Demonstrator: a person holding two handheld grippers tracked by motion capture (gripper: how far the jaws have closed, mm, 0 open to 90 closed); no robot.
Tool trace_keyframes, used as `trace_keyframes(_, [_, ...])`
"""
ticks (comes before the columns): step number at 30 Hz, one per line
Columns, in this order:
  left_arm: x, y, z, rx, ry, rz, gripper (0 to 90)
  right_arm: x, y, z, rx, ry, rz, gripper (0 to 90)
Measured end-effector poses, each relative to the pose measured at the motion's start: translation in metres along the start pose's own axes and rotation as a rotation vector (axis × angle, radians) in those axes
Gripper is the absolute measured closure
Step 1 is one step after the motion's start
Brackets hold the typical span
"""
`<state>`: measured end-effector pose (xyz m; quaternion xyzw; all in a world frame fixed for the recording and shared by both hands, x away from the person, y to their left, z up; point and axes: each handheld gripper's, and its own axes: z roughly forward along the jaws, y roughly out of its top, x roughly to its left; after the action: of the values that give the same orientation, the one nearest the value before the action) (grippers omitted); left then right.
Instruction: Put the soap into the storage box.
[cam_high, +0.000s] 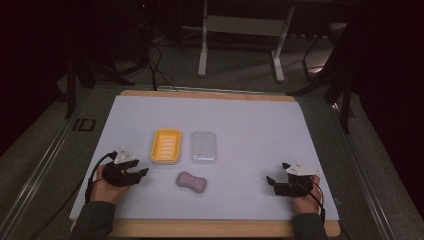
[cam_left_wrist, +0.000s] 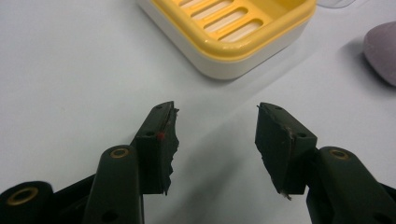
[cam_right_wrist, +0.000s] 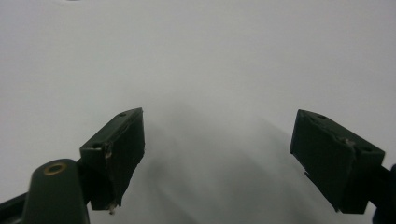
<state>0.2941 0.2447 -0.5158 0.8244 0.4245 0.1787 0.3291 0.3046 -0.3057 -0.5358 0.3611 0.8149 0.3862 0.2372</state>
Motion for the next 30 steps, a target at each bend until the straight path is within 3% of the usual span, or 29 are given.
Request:
trace_keyframes(2, [-0.001,0.003,0.000,0.005,-0.003,0.012,48.5,0.003,0.000,-0.001,-0.005,-0.032,-0.027,14.9])
trace_keyframes(6, [-0.002,0.007,0.000,0.012,-0.007,0.025,48.3,0.005,0.000,-0.001,-0.004,-0.021,-0.047,14.0])
trace_keyframes(10, [-0.002,0.009,0.000,0.018,-0.008,0.035,47.9,0.003,0.000,-0.001,-0.010,-0.001,-0.035,14.9])
trace_keyframes(13, [-0.005,0.016,0.001,0.034,-0.016,0.066,47.0,0.001,0.000,-0.001,-0.007,0.028,-0.030,15.2])
trace_keyframes(16, [-0.007,0.020,0.001,0.047,-0.021,0.086,46.5,-0.002,0.000,-0.001,-0.010,0.049,-0.011,20.6])
trace_keyframes(24, [-0.013,0.030,0.004,0.072,-0.029,0.142,45.9,-0.010,-0.001,-0.004,-0.032,0.131,0.041,19.6])
trace_keyframes(30, [-0.016,0.037,0.007,0.102,-0.040,0.191,45.9,-0.013,-0.002,-0.004,-0.044,0.147,0.062,18.1])
